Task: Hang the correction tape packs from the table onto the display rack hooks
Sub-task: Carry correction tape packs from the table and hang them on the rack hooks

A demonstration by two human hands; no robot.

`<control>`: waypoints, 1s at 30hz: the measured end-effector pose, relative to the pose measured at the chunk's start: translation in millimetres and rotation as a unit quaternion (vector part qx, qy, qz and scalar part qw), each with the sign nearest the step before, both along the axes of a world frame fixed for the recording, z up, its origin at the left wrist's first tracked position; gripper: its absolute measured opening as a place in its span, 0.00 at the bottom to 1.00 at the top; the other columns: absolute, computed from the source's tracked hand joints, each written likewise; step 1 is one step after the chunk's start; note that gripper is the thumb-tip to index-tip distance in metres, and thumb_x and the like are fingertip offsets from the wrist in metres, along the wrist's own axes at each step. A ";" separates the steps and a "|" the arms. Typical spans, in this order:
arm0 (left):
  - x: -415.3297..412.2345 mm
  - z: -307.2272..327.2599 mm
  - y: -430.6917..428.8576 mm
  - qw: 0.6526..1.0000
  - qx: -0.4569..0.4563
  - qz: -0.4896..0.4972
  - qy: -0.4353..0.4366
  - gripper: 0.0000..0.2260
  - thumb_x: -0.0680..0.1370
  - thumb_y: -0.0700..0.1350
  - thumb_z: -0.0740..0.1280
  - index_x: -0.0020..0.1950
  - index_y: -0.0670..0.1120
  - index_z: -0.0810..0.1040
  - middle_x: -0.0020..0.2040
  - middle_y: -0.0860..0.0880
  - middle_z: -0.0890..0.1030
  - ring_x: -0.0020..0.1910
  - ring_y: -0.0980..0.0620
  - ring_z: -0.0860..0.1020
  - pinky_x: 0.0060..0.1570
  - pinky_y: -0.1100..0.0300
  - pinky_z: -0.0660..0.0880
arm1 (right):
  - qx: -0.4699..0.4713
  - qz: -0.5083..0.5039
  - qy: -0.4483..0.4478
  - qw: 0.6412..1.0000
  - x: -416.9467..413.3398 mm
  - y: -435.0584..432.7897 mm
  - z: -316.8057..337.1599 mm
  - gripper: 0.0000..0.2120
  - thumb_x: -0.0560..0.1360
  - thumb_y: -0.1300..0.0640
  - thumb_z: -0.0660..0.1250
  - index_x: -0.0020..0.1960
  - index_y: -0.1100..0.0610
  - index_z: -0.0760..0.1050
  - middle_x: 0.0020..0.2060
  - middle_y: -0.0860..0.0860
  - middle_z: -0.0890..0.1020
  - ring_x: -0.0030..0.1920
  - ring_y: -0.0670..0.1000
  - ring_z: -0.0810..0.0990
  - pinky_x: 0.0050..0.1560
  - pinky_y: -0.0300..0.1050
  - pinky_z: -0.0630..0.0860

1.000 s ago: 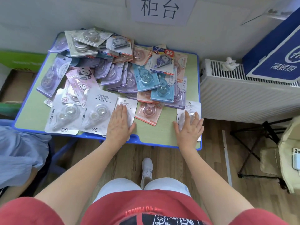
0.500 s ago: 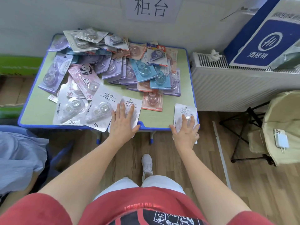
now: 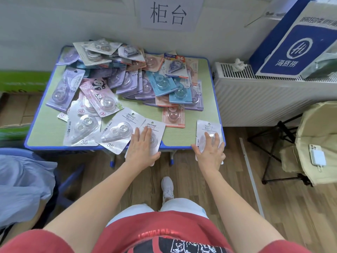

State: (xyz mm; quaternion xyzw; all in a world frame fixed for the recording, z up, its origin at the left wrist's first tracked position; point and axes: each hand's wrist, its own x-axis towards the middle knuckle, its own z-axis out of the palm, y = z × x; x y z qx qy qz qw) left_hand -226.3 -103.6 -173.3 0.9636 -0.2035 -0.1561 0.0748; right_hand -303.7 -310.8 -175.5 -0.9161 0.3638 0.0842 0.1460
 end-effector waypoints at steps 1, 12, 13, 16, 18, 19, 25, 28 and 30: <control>4.8 0.9 0.6 1.000 -0.003 -0.007 0.006 0.40 0.77 0.61 0.60 0.78 0.43 0.44 0.79 0.47 0.48 0.77 0.40 0.44 0.75 0.50 0.43 | 0.000 -0.001 0.002 1.000 0.3 0.1 0.0 0.33 0.78 0.37 0.57 0.78 0.47 0.52 0.78 0.51 0.48 0.76 0.62 0.48 0.69 0.60 0.59; 18.2 4.9 2.2 0.999 -0.039 -0.022 0.013 0.40 0.77 0.60 0.62 0.79 0.46 0.44 0.79 0.48 0.46 0.77 0.43 0.39 0.74 0.51 0.37 | 0.007 -0.009 -0.026 1.000 -0.6 1.3 0.2 0.32 0.77 0.39 0.61 0.77 0.47 0.56 0.77 0.52 0.52 0.75 0.61 0.50 0.67 0.61 0.62; 12.4 3.7 2.3 0.999 -0.039 -0.023 0.011 0.40 0.77 0.59 0.62 0.79 0.46 0.43 0.79 0.49 0.45 0.77 0.43 0.39 0.74 0.51 0.37 | 0.008 -0.012 -0.038 0.999 -1.3 2.3 0.5 0.31 0.77 0.40 0.62 0.76 0.48 0.58 0.76 0.53 0.54 0.75 0.61 0.52 0.66 0.61 0.63; -1.6 1.2 3.2 0.999 -0.029 -0.025 0.013 0.41 0.77 0.60 0.62 0.79 0.46 0.41 0.79 0.49 0.44 0.77 0.43 0.39 0.74 0.51 0.38 | 0.013 -0.018 -0.073 0.997 -5.1 6.6 0.7 0.30 0.75 0.43 0.66 0.74 0.50 0.64 0.74 0.54 0.59 0.74 0.60 0.56 0.63 0.62 0.66; -7.3 1.1 4.0 0.999 -0.022 -0.022 0.014 0.41 0.77 0.60 0.62 0.79 0.46 0.42 0.79 0.50 0.45 0.77 0.42 0.40 0.74 0.50 0.40 | 0.017 -0.023 -0.091 0.995 -9.6 11.5 1.4 0.29 0.74 0.45 0.68 0.73 0.51 0.66 0.73 0.54 0.61 0.72 0.60 0.58 0.62 0.62 0.66; -9.9 1.2 4.2 0.999 -0.025 -0.019 0.013 0.40 0.77 0.59 0.63 0.79 0.47 0.42 0.79 0.51 0.46 0.77 0.41 0.40 0.74 0.49 0.41 | 0.018 -0.023 -0.097 0.995 -12.7 14.7 1.9 0.29 0.74 0.45 0.68 0.72 0.51 0.66 0.73 0.54 0.61 0.72 0.60 0.59 0.61 0.62 0.66; -20.9 2.9 9.2 0.998 -0.061 -0.016 0.014 0.37 0.75 0.54 0.66 0.79 0.49 0.49 0.79 0.53 0.51 0.77 0.39 0.45 0.73 0.43 0.48 | 0.024 -0.028 -0.126 0.991 -41.3 35.6 8.4 0.29 0.74 0.45 0.69 0.72 0.51 0.67 0.74 0.54 0.60 0.72 0.60 0.58 0.62 0.61 0.66; -31.0 2.5 12.0 0.996 -0.079 -0.021 0.018 0.36 0.75 0.53 0.66 0.78 0.50 0.51 0.79 0.52 0.53 0.76 0.37 0.46 0.73 0.44 0.49 | 0.024 -0.049 -0.138 0.989 -67.5 45.5 9.0 0.29 0.74 0.46 0.69 0.72 0.51 0.66 0.73 0.55 0.60 0.72 0.60 0.59 0.63 0.60 0.65; -37.7 1.5 11.9 0.996 -0.082 -0.023 0.018 0.37 0.75 0.54 0.67 0.78 0.49 0.52 0.78 0.52 0.55 0.76 0.36 0.47 0.74 0.45 0.47 | 0.023 -0.066 -0.143 0.987 -86.9 51.8 7.5 0.29 0.74 0.46 0.69 0.72 0.51 0.66 0.73 0.56 0.60 0.71 0.60 0.60 0.64 0.60 0.64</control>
